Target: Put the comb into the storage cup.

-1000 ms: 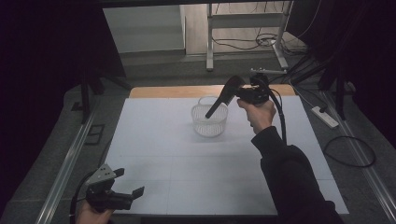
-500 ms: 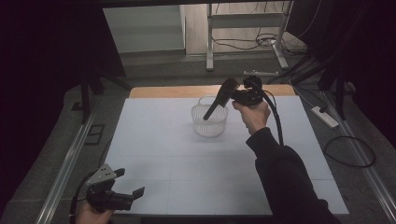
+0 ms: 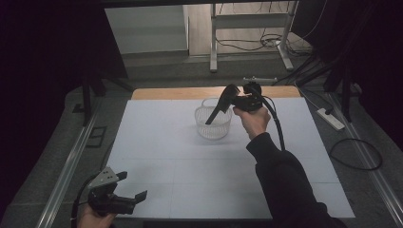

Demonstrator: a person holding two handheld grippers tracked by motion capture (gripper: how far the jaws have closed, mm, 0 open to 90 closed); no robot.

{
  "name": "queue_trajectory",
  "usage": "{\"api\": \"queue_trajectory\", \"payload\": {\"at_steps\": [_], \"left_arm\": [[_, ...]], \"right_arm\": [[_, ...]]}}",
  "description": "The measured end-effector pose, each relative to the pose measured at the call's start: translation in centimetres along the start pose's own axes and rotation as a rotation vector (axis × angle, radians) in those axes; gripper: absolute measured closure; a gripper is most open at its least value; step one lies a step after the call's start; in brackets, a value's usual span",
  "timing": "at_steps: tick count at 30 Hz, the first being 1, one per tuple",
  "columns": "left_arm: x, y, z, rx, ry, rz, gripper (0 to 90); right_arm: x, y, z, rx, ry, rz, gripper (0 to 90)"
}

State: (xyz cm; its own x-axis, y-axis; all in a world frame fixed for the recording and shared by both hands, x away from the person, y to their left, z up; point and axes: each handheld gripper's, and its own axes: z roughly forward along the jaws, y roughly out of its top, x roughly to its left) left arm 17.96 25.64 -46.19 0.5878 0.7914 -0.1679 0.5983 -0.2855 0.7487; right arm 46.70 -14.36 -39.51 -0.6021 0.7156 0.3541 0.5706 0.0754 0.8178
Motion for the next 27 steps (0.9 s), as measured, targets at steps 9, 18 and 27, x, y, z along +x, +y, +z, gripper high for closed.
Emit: {"api": "queue_trajectory", "payload": {"at_steps": [9,18,27], "left_arm": [[0.0,0.0,0.0,0.001,-0.002,-0.001,0.0],[0.0,0.0,0.0,0.001,-0.003,-0.002,0.0],[0.1,0.0,0.0,0.002,-0.003,-0.003,0.0]], "right_arm": [[-0.6,-0.7,0.8,0.01,0.008,0.027,85.8],[-1.4,-1.5,1.6,0.017,0.025,0.072,85.8],[-2.6,-2.2,2.1,0.022,0.055,0.133,85.7]]}}
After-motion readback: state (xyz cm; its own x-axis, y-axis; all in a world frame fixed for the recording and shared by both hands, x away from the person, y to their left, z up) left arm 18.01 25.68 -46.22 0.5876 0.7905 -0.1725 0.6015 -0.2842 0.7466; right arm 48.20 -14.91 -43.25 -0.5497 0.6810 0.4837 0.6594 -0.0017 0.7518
